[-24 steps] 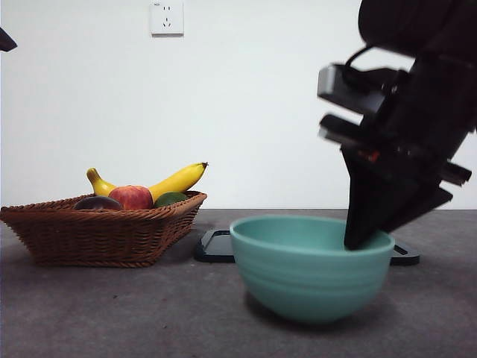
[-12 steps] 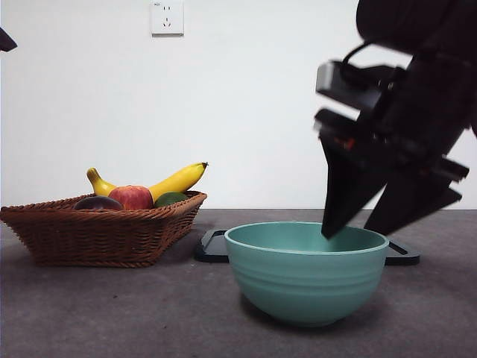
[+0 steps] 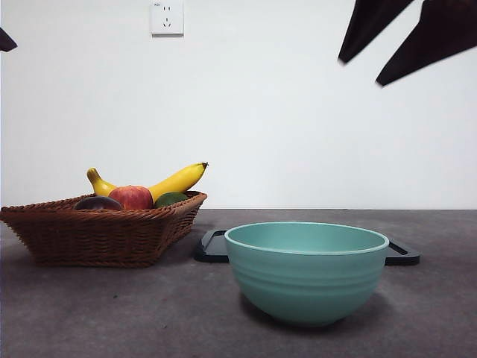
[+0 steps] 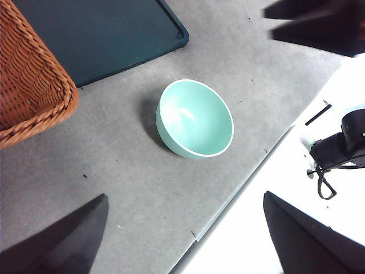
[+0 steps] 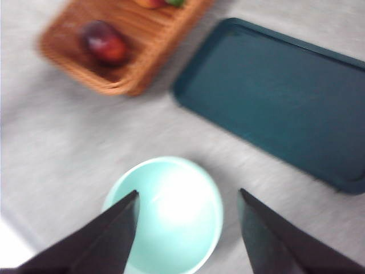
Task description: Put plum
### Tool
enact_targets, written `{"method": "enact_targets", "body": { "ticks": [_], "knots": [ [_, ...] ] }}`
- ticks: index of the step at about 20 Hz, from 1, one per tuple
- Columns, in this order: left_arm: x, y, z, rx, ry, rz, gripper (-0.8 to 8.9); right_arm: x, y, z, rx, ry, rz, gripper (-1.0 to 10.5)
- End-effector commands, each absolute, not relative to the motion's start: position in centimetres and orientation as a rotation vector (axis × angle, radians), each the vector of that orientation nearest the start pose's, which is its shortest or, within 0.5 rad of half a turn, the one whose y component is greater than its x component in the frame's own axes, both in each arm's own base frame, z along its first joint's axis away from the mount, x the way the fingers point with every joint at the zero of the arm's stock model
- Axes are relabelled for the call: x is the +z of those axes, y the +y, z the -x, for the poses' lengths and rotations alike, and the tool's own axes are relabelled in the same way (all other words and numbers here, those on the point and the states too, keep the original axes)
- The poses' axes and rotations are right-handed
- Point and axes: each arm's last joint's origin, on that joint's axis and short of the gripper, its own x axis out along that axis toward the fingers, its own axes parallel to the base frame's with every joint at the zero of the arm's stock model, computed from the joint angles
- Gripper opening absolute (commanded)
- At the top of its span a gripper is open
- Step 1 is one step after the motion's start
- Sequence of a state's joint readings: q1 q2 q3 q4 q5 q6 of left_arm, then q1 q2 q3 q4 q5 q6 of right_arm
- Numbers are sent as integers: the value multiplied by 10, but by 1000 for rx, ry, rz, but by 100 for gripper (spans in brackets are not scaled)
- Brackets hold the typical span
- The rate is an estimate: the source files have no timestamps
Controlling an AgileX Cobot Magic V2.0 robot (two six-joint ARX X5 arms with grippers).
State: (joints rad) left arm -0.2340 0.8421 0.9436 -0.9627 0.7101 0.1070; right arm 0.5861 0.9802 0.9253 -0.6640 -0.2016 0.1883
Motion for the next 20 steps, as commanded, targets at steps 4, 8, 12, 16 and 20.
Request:
{"method": "enact_targets", "body": {
  "ticks": [4,8,12,16,20],
  "knots": [
    [322,-52,-133,-942,793,104,433,320,96,-125,837,821,-52,273],
    [322,-52,-133,-942,793,104,433,321,84,-105,881,864,-27,273],
    [322,-52,-133,-942,793,104,433,323,82,-102,884,851,-27,273],
    [322,-52,-133,-942,793,104,433,322,83,-103,884,851,-26,273],
    [322,-52,-133,-942,793,104,433,322,82,-102,884,851,-27,273]
  ]
}}
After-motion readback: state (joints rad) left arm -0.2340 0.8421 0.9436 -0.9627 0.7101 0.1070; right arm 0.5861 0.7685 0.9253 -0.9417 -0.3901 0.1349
